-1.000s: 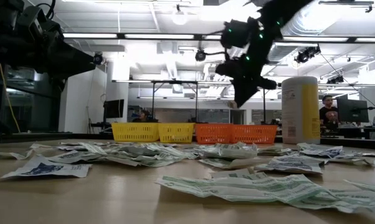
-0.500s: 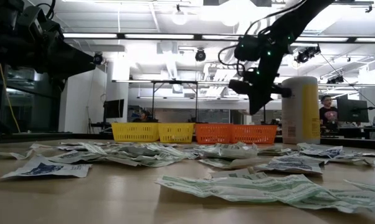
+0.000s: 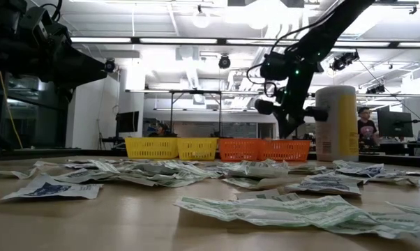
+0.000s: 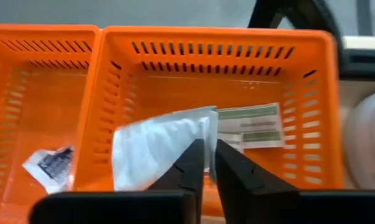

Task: Pick & Place First Aid Supplies
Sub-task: Put the green pad into the right orange bin

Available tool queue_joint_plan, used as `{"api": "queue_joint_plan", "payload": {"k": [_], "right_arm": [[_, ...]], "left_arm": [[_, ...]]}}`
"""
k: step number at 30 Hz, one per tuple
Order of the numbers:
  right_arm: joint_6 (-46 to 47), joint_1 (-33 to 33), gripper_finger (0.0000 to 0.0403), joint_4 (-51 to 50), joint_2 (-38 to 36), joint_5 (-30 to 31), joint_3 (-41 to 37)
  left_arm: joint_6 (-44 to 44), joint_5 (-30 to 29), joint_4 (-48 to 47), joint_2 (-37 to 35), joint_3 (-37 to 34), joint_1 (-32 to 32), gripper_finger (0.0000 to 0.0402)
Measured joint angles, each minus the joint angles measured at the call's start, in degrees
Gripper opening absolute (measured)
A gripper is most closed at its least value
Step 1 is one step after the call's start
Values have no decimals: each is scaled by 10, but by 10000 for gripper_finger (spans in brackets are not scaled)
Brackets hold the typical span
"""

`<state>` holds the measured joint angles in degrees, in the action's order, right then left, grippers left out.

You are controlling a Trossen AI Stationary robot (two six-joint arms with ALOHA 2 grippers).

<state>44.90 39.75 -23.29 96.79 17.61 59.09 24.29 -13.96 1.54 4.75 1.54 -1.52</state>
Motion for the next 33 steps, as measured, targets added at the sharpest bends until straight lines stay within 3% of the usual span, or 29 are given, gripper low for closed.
{"api": "queue_joint_plan", "payload": {"k": [7,11,23,27,33], "right_arm": [[25,0,113,34,12,-38,0],[-16,-14,135,27,-15,-99,0],[-310,-91,140,-101,-68,-186,1],[-327,-105,140,-143,-69,-197,1],[-390,-119,140,-200,-69,-317,1]], "left_arm": [[0,0,0,0,0,0,101],[0,0,0,0,0,0,101],[0,1,-2,0,0,0,101],[0,1,-2,0,0,0,101],[0,1,-2,0,0,0,101]]}}
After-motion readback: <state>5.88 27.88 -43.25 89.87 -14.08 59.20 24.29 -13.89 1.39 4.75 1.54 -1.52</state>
